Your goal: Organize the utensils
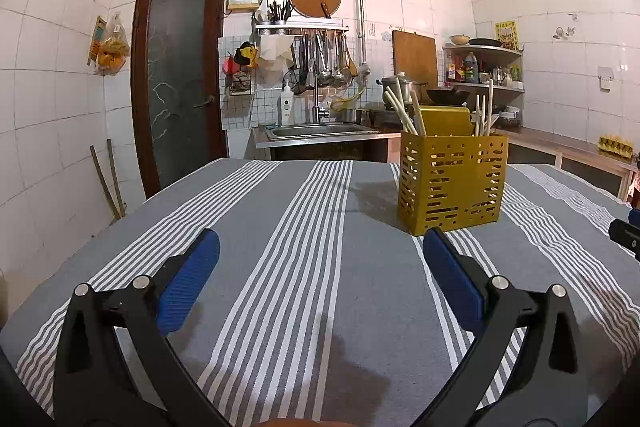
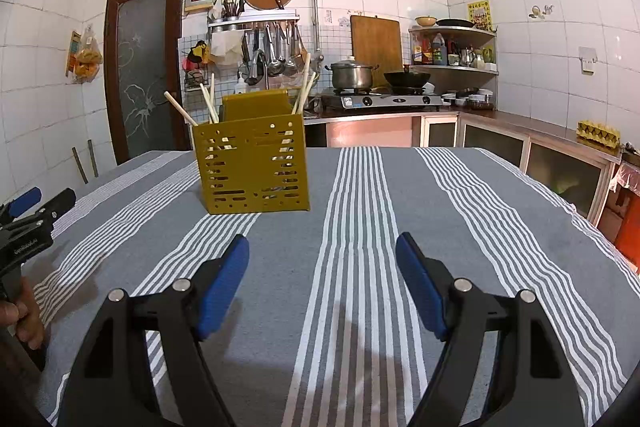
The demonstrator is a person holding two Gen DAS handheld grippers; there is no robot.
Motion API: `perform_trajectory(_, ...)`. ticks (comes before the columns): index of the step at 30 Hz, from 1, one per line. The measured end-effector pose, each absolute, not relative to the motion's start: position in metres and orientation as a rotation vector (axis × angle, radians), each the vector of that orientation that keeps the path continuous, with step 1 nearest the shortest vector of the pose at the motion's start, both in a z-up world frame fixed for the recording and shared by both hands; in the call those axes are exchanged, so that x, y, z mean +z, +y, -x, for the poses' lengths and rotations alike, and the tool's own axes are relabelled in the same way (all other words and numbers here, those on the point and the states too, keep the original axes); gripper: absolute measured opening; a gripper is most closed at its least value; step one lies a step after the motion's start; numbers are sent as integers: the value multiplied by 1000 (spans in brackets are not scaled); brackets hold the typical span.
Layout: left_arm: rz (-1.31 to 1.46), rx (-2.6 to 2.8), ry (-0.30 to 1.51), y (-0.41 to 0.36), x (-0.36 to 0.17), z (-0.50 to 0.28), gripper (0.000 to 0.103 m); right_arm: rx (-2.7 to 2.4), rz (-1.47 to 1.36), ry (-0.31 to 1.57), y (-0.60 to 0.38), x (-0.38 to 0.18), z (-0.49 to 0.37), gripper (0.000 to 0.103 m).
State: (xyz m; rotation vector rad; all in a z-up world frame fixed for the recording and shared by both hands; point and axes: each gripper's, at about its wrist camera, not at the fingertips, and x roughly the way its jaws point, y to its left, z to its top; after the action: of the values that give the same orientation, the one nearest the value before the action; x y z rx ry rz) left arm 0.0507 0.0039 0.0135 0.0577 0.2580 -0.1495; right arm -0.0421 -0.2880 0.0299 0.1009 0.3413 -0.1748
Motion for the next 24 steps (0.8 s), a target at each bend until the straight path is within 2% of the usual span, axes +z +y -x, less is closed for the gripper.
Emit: perform_trajectory(24, -70, -144, 255, 3, 13, -51, 98, -167, -95, 354, -285, 31, 41, 75)
